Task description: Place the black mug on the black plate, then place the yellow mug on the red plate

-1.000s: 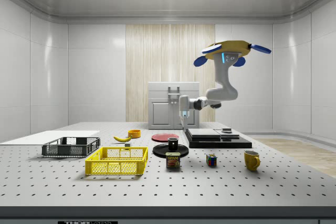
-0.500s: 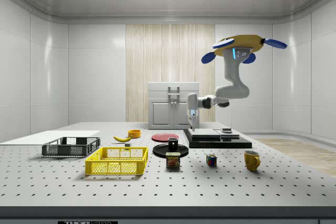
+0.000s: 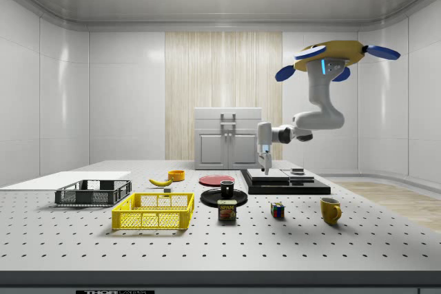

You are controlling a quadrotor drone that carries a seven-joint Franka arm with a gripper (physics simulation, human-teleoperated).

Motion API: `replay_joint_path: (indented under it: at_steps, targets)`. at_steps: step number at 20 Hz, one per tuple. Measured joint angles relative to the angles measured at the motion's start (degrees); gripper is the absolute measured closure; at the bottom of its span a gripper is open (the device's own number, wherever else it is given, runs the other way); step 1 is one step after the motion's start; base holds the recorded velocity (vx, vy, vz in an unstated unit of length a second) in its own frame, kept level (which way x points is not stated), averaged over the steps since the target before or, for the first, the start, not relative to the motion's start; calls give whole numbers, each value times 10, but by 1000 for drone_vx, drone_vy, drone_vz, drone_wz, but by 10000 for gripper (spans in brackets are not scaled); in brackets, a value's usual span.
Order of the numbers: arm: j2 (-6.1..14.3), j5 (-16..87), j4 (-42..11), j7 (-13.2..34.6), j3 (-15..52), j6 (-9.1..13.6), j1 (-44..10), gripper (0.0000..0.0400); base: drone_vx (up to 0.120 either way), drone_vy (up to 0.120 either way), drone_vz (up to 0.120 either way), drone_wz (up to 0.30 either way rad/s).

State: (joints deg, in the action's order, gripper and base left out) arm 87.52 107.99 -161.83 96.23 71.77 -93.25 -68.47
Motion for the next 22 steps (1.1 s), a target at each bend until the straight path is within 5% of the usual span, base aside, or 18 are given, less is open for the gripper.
replay_joint_path:
  at_steps: [13, 22]
  targets:
    - [0, 0, 0, 0, 0, 0, 0, 0, -120, 65, 0, 0]
    - [0, 0, 0, 0, 0, 0, 0, 0, -120, 0, 0, 0]
